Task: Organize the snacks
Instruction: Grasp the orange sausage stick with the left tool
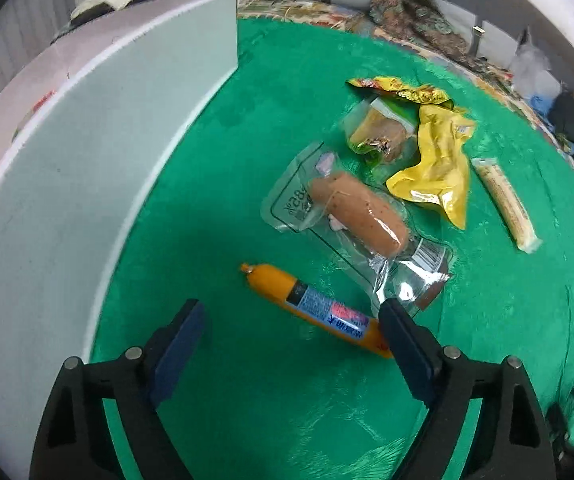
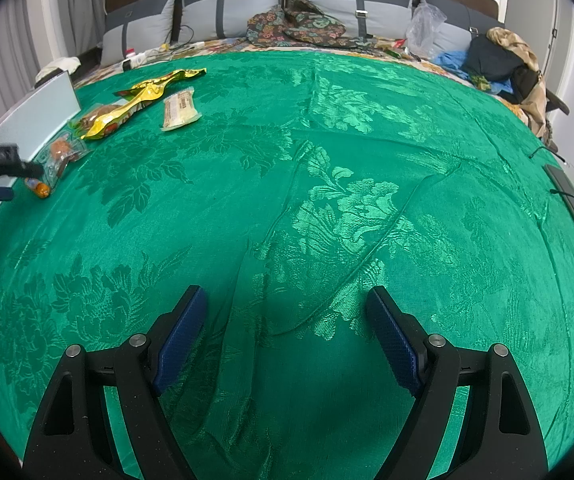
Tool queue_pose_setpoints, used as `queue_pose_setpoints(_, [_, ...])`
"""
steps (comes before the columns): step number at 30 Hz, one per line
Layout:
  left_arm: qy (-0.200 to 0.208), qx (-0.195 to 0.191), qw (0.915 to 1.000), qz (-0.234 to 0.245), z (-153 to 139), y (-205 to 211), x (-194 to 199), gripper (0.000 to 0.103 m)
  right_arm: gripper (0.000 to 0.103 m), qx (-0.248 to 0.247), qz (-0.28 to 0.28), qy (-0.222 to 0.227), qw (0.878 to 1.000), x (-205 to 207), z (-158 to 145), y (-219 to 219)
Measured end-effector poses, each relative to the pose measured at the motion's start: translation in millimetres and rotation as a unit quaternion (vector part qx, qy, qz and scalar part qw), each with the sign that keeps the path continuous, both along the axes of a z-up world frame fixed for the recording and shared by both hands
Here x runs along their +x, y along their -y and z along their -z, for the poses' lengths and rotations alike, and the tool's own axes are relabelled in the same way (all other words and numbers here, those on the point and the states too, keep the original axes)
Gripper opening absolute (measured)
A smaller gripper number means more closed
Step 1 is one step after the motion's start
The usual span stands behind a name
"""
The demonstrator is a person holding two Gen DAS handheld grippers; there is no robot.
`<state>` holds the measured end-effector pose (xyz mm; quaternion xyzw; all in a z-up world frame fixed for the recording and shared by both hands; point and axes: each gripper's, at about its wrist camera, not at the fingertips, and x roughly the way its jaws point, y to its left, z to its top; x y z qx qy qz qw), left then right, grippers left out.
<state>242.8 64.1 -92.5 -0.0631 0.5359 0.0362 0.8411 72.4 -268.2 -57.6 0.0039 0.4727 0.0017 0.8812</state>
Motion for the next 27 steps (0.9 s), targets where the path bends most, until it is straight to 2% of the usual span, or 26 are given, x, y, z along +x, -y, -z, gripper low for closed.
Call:
queue_pose_setpoints(5, [-0.006,0.05,0.9986,0.016,-9.1,-15.0,-13.1,0.088,0.085,0.0,0.0,0.0,1.0,0.0,0.0,0.1])
queue_pose_setpoints(8, [-0.003,0.014,0.9997,0.018,-11.1,-19.1,-9.4,0.088,0.085,0.0,0.0,0.0,1.0,-0.1,0.0,0.1])
queue_pose_setpoints(11, [-0.014,-0.017,0.9997,0.014,-2.3,-6.3,0.8,0.085,0.085,0.0,0.0,0.0,1.0,0.1,0.1,0.2])
queue_pose_setpoints(12, [-0.016,-0.025,0.9994,0.018,2.5,0.8,3.1,0.079,0.085,0.0,0.0,0.0,1.0,0.4,0.3,0.3])
queue_pose_setpoints(15, [0.017,0.001,0.9988,0.046,4.9,22.2,0.3,0.065,0.085,0.0,0.0,0.0,1.0,-0.1,0.2,0.2])
queue_pose_setpoints(16, [0.028,0.002,0.9976,0.063,4.0,26.2,-1.7,0.05,0.085,0.0,0.0,0.0,1.0,-0.1,0.2,0.2])
queue_pose_setpoints(19, [0.023,-0.002,0.9951,0.097,1.5,23.6,-7.2,0.03,0.085,0.0,0.0,0.0,1.0,0.3,0.2,0.4])
queue_pose_setpoints(23, [0.009,0.017,0.9931,0.115,-1.2,6.3,-21.2,0.017,0.085,0.0,0.0,0.0,1.0,-0.1,0.1,0.3])
queue_pose_setpoints(27, [0.01,0.01,0.9943,0.105,-0.3,-10.9,-29.3,0.017,0.085,0.0,0.0,0.0,1.0,-0.3,0.1,0.3])
